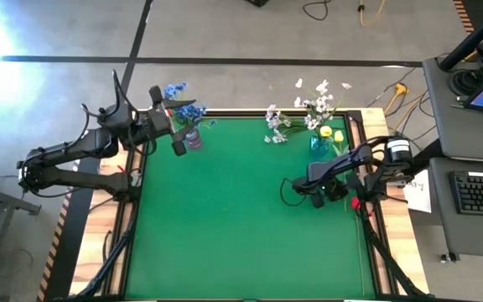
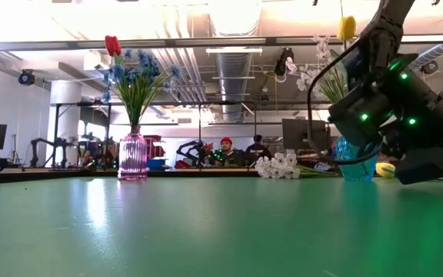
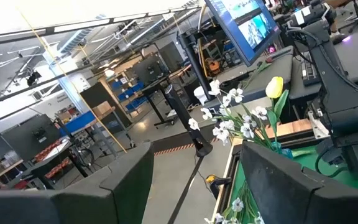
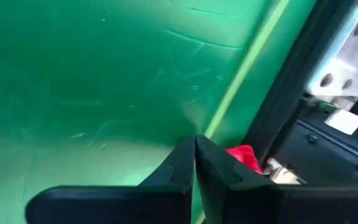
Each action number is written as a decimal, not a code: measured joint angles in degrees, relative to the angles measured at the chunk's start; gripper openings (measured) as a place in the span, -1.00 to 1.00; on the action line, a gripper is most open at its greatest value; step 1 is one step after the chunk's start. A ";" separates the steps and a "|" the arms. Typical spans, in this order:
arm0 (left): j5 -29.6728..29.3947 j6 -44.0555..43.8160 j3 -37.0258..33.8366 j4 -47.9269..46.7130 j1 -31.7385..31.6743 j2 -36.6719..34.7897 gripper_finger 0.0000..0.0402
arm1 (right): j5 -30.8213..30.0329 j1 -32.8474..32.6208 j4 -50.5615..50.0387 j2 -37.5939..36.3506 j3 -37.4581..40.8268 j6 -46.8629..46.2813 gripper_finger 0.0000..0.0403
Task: Sort flowers into vase by color
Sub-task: Put the yellow tulip into the blue vase
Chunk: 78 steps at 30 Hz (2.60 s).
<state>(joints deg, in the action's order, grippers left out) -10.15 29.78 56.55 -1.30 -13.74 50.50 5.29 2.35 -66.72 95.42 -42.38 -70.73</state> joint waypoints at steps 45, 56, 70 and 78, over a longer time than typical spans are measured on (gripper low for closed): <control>-1.49 -0.02 0.00 0.19 0.02 0.00 0.14 | 2.97 -4.12 -13.45 -16.87 -6.28 -5.91 -0.95; -1.51 0.20 0.00 -0.20 0.00 0.00 0.14 | 4.75 -6.38 -3.12 -11.24 1.61 -7.70 -0.95; -1.53 0.36 0.00 -0.17 0.02 0.00 0.14 | 5.95 -7.01 1.01 0.07 1.52 -2.75 -0.96; -1.53 0.37 0.00 0.02 0.02 0.00 0.14 | 0.02 -7.78 3.61 -4.82 -6.31 -3.30 -0.96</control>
<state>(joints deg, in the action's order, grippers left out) -11.68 30.15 56.55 -1.28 -13.72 50.50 5.31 -5.43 -63.10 90.60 -48.69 -74.03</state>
